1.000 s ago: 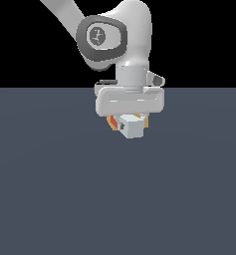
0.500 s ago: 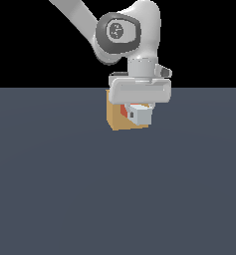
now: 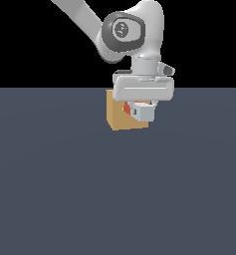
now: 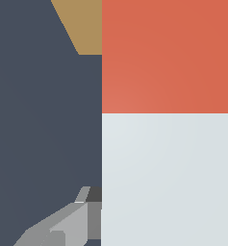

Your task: Insert the peg into the horizontal hole in a box.

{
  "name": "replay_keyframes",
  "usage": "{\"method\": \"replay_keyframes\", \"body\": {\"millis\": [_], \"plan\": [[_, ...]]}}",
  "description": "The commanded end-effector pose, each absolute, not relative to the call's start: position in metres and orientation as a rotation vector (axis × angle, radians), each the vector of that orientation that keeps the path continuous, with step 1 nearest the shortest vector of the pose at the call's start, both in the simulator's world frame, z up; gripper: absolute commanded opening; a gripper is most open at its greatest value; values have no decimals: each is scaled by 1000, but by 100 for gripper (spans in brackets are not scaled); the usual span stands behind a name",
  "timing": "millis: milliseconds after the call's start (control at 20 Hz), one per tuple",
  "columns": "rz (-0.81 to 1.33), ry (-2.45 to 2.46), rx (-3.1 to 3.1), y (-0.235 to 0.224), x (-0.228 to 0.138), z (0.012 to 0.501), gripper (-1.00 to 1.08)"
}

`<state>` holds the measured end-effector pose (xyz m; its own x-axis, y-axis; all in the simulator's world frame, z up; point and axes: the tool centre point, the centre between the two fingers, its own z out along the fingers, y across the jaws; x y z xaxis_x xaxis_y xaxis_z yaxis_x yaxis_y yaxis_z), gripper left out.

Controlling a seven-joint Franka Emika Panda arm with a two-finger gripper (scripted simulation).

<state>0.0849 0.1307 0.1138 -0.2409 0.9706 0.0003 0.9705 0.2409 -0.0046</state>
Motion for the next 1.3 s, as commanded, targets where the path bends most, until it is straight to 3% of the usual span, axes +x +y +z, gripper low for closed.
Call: {"method": "replay_keyframes", "body": {"millis": [0, 750, 1250], "plan": [[0, -2474, -1936, 131, 87, 116, -100], [1, -2474, -1934, 135, 85, 117, -100], [-4, -2476, -1935, 203, 68, 119, -100]]}}
